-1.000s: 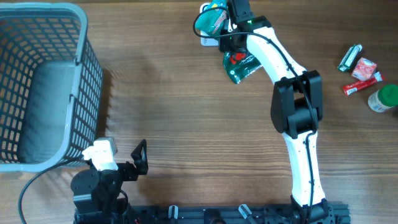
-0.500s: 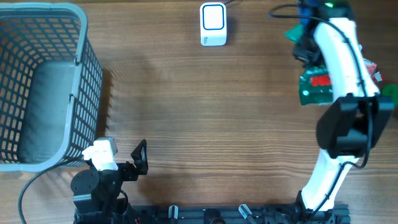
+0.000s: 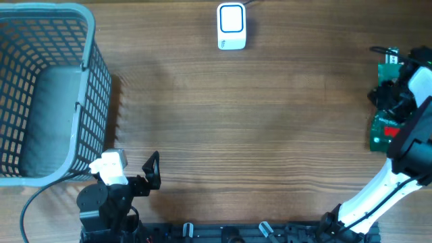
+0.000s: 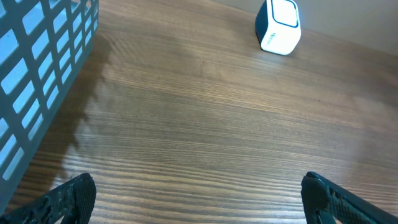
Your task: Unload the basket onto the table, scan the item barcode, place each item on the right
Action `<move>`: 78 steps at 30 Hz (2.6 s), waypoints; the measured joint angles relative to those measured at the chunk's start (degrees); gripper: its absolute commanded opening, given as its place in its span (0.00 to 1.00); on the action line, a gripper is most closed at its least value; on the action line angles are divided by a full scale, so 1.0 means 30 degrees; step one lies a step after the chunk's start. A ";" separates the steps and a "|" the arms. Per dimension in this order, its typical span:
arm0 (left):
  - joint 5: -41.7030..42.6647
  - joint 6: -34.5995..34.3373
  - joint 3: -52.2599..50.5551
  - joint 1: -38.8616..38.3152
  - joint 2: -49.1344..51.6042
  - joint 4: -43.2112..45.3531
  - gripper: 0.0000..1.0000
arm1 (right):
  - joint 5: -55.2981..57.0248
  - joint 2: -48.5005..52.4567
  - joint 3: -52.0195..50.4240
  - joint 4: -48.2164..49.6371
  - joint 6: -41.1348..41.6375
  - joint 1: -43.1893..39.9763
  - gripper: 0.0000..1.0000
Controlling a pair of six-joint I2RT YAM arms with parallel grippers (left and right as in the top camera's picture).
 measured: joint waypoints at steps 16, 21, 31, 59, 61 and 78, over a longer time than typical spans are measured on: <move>0.0007 0.0000 0.0000 0.0000 0.0000 0.0007 1.00 | -0.3942 -1.6881 0.3031 -0.5734 -0.0306 1.0222 1.00; 0.0000 0.0000 0.0000 0.0000 0.0000 0.0000 1.00 | -0.3942 -2.0699 0.3126 -0.5829 -0.0015 1.0360 1.00; 0.0007 0.0000 0.0000 0.0000 0.0000 0.0000 1.00 | -0.3934 -2.1733 0.2113 -0.4153 -0.0015 1.0360 1.00; 0.0007 0.0000 0.0000 0.0000 0.0015 0.0000 1.00 | -0.2433 -4.0231 -2.6950 1.4987 -0.0015 1.0360 1.00; 0.0000 0.0000 0.0000 0.0000 0.0015 0.0007 1.00 | -0.2200 -4.0260 -2.7460 1.5008 -0.0015 1.0360 1.00; 0.0007 0.0000 0.0000 0.0000 0.0015 0.0000 1.00 | -0.1909 -4.0297 -2.8698 1.6203 -0.4065 1.0360 1.00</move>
